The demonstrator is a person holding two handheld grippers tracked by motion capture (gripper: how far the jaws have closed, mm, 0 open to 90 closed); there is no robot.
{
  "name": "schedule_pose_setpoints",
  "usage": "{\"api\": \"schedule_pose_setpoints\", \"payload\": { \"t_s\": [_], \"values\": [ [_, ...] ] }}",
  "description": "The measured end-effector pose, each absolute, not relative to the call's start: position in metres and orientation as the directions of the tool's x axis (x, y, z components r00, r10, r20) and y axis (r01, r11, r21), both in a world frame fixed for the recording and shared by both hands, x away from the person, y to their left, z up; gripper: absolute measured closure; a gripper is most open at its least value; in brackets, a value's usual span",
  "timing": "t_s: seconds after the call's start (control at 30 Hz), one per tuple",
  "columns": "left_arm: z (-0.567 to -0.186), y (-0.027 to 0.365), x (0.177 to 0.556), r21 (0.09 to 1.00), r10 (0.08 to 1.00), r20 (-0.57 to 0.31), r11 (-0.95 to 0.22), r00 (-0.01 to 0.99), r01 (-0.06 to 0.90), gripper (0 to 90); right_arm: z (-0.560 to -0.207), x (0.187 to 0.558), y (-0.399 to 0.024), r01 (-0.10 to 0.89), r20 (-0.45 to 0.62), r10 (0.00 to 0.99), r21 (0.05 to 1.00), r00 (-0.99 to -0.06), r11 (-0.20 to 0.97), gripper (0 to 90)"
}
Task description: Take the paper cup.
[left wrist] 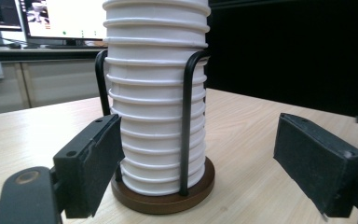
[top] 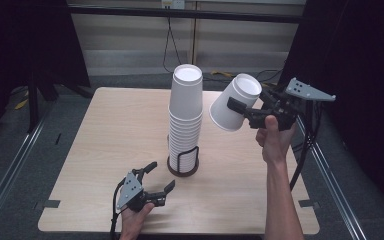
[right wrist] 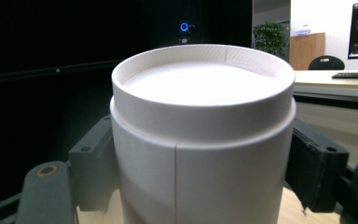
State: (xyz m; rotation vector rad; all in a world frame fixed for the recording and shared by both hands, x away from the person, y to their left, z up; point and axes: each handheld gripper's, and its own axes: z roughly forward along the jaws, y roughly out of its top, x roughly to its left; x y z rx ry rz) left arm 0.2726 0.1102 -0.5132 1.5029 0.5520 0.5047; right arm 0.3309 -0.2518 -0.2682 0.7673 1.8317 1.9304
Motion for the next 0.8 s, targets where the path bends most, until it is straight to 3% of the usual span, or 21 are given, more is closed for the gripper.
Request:
{"api": "schedule_pose_setpoints", "payload": {
  "t_s": [0.07,0.37,0.8],
  "values": [
    [-0.513,0.108,0.272,0.998,0.626,-0.056,0.02,0.778,0.055,15.4,-0.278,0.328,-0.252,0.114,0.137,0.609,0.991,-0.781,-0.076,22.0],
    [-0.504,0.102,0.272,0.998,0.6,-0.011,-0.038,0.8,0.043,16.0,-0.301,0.325,-0.252,0.148,0.167,0.61,0.986,-0.774,-0.081,22.0],
    [-0.488,0.092,0.274,0.997,0.527,-0.026,-0.044,0.85,0.058,17.1,-0.333,0.315,-0.248,0.197,0.198,0.591,0.978,-0.782,-0.067,22.0]
  ]
}}
